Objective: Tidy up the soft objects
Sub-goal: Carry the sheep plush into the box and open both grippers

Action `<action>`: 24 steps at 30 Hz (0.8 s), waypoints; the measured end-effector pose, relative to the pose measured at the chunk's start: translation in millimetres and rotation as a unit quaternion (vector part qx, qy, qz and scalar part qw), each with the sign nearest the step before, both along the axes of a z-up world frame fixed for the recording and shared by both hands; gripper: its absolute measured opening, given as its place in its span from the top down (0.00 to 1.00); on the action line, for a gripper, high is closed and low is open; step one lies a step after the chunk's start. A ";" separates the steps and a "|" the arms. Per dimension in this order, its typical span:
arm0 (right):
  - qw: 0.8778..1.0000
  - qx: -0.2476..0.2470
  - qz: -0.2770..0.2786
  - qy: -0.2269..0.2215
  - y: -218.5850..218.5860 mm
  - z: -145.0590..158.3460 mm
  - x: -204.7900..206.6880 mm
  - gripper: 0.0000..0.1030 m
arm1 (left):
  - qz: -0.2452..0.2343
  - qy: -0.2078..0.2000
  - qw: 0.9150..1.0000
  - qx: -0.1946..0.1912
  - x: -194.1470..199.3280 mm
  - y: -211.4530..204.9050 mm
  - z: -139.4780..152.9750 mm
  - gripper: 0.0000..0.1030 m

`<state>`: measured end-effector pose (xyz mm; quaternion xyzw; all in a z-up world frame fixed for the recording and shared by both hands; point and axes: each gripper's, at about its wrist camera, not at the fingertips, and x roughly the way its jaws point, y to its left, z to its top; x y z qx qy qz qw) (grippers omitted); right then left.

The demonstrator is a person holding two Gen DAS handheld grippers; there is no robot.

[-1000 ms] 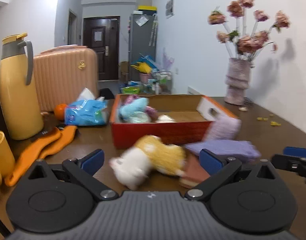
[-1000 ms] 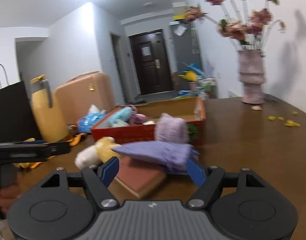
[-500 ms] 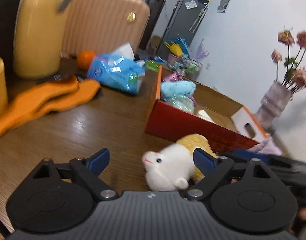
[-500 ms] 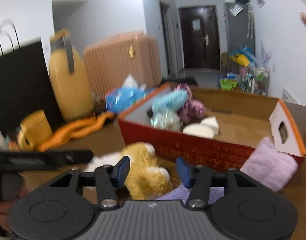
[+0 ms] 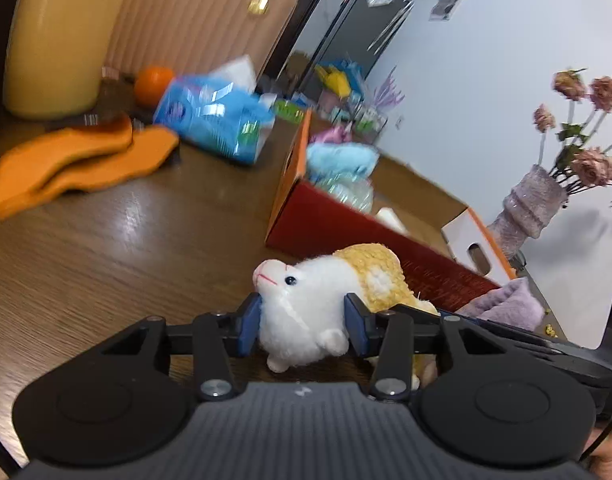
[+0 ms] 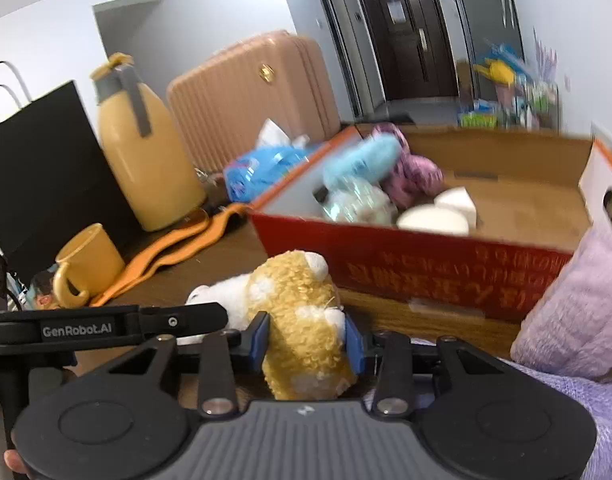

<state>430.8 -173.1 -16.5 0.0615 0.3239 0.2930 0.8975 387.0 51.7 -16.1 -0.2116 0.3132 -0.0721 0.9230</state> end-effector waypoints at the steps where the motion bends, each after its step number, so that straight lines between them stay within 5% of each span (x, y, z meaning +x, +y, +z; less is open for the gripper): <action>1: 1.000 -0.001 0.001 -0.012 0.4 7.2 -8.1 0.63 | -0.001 -0.009 1.000 0.003 -7.0 0.1 7.1 0.56; 9: 0.996 0.016 -0.033 -0.085 -24.1 52.6 -102.2 0.62 | -0.045 -0.072 0.996 0.028 -85.4 -22.4 55.5 0.56; 18: 0.991 0.032 -0.113 -0.063 -92.2 42.2 -206.5 0.62 | -0.130 -0.063 0.989 0.040 -143.9 -83.5 51.9 0.56; 24: 0.986 0.049 -0.144 -0.067 -119.8 38.9 -236.9 0.62 | -0.156 -0.073 0.984 0.053 -158.1 -108.3 57.9 0.56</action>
